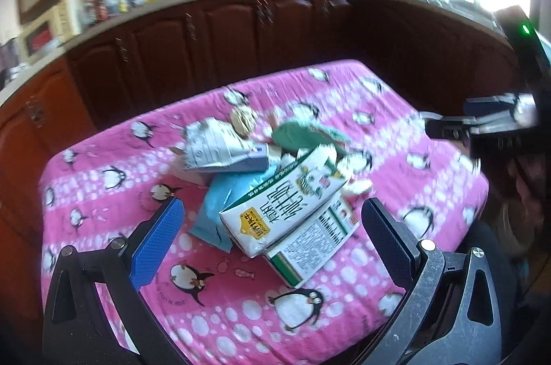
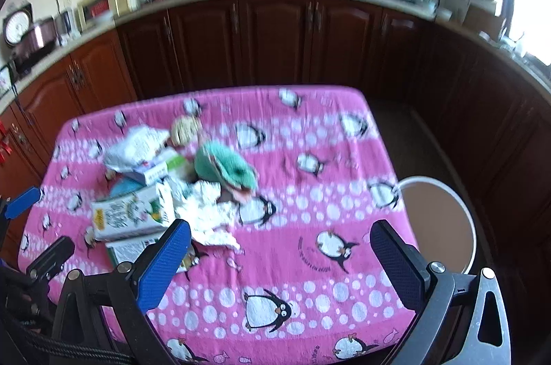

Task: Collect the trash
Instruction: 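Grasp the white milk carton with left gripper while right gripper grasps the green towel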

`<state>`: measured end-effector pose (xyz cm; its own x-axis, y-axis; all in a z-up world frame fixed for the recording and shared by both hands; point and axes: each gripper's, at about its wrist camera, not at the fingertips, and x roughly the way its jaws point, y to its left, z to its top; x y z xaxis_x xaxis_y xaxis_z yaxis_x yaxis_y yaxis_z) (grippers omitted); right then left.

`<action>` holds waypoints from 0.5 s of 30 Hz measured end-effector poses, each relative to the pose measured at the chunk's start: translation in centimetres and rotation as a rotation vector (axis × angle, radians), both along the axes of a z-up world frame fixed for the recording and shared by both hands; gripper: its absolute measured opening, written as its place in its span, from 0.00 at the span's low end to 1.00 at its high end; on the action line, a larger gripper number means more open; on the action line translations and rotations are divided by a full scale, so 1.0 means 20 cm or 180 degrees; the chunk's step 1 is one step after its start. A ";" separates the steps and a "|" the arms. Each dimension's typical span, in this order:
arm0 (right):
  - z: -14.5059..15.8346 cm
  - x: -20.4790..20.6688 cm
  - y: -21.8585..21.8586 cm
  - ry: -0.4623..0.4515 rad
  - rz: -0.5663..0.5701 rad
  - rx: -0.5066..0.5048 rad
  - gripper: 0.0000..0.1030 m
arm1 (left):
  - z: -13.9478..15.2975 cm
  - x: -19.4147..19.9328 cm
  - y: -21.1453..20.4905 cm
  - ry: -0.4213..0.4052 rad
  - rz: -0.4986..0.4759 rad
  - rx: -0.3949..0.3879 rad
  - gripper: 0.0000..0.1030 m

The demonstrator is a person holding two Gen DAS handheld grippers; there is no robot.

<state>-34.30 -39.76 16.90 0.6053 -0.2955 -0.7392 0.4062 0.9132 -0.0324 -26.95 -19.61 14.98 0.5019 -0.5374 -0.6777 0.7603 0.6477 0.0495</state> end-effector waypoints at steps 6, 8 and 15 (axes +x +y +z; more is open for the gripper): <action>-0.12 0.19 -0.13 0.0063 0.0130 0.0250 1.00 | -0.07 0.10 -0.10 0.0005 -0.0381 0.0317 1.00; -0.16 0.26 -0.17 0.0138 0.0213 0.0332 1.00 | -0.09 0.13 -0.13 -0.0050 -0.0454 0.0417 1.00; -0.27 0.50 -0.24 0.0322 0.0466 0.0440 1.00 | -0.16 0.14 -0.25 -0.0163 -0.1029 0.0876 1.00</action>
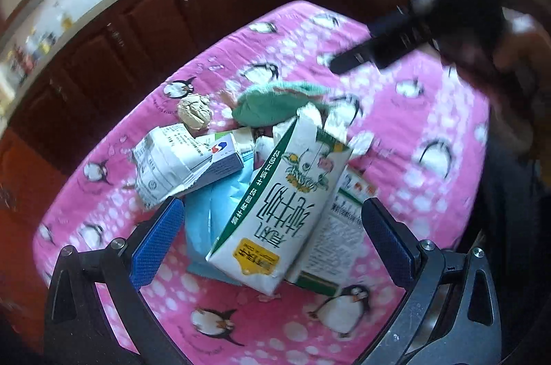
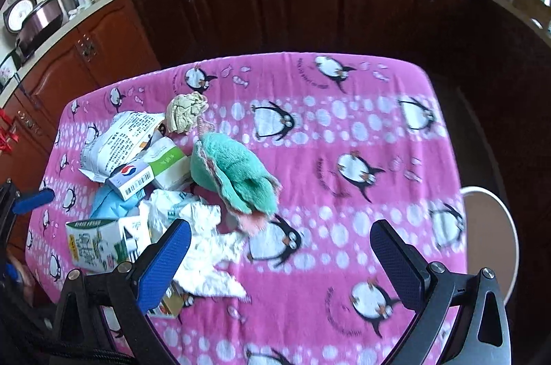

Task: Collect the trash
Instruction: 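Grasp the white milk carton with left gripper while right gripper grasps the green towel, then carry both items over the white bucket and open both grippers to drop them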

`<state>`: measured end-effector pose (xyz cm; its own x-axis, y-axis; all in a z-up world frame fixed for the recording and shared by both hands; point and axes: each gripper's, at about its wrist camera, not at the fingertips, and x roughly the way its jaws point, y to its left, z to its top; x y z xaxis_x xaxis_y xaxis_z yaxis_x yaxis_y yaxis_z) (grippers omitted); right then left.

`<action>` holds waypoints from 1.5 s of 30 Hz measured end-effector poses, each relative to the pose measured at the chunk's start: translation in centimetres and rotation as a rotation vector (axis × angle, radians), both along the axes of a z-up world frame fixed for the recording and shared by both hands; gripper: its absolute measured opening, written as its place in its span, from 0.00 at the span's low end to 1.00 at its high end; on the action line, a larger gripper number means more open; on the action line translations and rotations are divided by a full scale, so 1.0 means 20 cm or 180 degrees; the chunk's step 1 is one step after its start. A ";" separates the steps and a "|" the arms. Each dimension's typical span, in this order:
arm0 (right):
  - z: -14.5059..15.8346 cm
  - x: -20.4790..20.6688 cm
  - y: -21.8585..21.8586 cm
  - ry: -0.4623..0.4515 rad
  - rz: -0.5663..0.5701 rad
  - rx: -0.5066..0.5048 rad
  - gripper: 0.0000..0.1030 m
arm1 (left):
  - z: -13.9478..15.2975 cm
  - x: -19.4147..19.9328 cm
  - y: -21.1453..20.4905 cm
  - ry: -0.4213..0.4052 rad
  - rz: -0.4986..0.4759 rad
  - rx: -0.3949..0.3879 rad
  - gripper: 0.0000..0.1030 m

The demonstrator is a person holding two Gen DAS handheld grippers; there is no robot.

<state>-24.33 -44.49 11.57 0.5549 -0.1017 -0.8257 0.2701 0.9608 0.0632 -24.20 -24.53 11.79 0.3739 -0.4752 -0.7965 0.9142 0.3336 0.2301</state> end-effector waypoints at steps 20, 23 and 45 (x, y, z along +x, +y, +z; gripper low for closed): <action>-0.29 0.57 0.05 0.0481 0.0722 0.0170 0.57 | -0.07 0.22 -0.04 0.0571 0.0143 0.0112 0.51; -0.29 0.57 0.03 0.0367 0.0684 0.0349 0.42 | -0.02 0.22 -0.02 0.0672 0.0189 -0.0010 0.51; 0.03 -0.01 -0.20 -0.0267 0.0111 0.0255 0.27 | 0.24 0.00 -0.30 0.0586 0.0228 -0.0292 0.51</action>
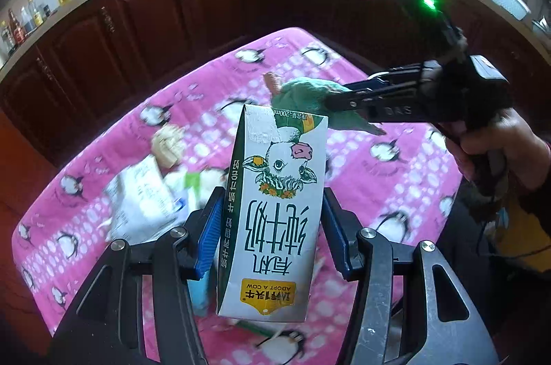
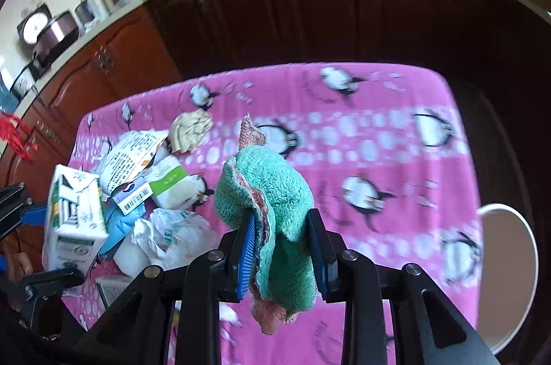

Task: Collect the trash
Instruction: 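Carry both items over the white bucket and open both grippers to drop them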

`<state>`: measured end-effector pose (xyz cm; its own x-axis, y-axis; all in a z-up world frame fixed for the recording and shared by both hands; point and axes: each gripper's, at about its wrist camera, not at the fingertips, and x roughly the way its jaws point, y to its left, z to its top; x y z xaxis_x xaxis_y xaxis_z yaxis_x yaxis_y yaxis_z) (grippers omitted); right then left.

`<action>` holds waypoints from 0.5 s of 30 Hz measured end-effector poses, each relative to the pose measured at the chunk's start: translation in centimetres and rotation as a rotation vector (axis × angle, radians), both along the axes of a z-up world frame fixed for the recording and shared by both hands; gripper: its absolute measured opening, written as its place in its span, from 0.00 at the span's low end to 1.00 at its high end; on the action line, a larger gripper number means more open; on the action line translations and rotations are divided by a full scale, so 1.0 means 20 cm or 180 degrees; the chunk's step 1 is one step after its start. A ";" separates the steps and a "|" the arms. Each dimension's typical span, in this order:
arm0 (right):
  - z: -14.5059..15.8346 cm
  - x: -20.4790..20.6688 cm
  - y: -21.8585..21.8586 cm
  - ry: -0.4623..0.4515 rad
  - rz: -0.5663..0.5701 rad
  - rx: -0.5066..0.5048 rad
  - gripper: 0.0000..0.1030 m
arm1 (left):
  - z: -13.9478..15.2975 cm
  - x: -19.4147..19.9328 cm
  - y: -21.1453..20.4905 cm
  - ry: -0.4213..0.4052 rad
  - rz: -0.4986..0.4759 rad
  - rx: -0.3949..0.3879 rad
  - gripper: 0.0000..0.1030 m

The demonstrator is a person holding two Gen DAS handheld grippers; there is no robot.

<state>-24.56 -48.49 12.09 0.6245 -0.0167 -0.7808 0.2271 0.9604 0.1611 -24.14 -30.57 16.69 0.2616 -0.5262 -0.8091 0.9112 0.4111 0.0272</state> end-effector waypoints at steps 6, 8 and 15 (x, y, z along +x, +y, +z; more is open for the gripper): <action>0.07 -0.30 -0.21 -0.0044 -0.0324 -0.0105 0.27 | 0.04 -0.14 -0.27 0.0139 -0.0136 -0.0065 0.51; 0.09 -0.41 -0.30 -0.0026 -0.0469 -0.0169 0.27 | 0.04 -0.20 -0.38 0.0178 -0.0203 -0.0077 0.51; 0.05 -0.83 -0.69 0.0143 -0.1142 -0.0266 0.27 | 0.00 -0.40 -0.83 0.0599 -0.0426 -0.0162 0.51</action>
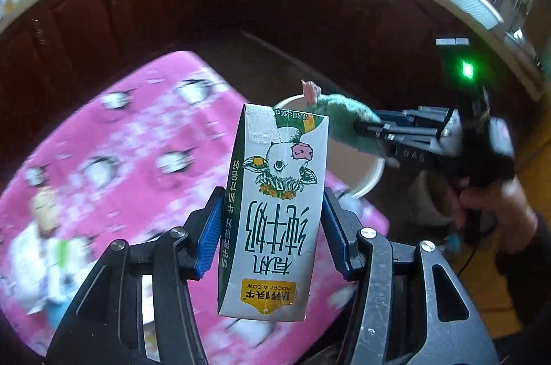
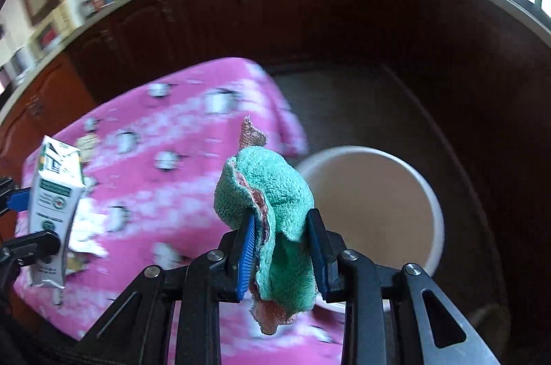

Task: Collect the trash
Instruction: 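Carry both items over the white bucket and open both grippers to drop them, then move both grippers back over the trash on the blanket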

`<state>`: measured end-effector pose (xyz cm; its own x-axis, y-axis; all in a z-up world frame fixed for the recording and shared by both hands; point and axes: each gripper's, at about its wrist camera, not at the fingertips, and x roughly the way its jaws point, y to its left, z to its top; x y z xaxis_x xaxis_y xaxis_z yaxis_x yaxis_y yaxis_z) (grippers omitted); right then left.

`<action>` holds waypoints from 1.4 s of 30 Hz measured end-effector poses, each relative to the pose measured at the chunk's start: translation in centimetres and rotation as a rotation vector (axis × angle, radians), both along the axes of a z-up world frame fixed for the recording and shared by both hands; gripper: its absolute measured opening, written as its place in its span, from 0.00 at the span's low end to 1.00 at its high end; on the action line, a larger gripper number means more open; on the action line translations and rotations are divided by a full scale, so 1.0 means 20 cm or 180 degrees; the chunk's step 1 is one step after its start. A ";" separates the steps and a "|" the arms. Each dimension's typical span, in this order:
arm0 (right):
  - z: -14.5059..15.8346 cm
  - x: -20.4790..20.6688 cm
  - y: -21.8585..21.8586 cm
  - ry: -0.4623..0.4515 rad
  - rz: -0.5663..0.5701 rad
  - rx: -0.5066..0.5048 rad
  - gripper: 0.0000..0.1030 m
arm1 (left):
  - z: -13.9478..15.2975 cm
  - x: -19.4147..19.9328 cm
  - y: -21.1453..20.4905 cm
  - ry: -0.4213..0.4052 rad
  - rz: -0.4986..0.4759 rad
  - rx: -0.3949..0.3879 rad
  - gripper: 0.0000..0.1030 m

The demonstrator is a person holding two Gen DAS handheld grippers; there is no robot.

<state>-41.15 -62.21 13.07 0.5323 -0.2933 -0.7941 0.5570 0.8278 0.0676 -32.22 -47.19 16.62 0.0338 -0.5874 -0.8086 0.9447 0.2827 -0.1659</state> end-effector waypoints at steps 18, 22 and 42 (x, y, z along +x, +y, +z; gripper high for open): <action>-0.20 -0.39 -0.50 0.0267 -0.0935 0.0117 0.53 | -0.23 -0.05 -0.64 0.1056 0.0259 -0.0246 0.68; -0.20 -0.40 -0.52 0.0264 -0.0962 0.0125 0.56 | -0.23 0.02 -0.61 0.1129 0.0331 -0.0282 0.72; -0.01 -0.07 -0.03 0.0269 -0.0331 -0.0143 0.82 | 0.08 0.08 0.33 -0.0180 0.0985 -0.0242 0.72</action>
<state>-42.56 -62.86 12.77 0.4290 -0.3797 -0.8196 0.6421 0.7664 -0.0190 -30.66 -40.68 18.27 0.2640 -0.6008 -0.7545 0.8241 0.5469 -0.1472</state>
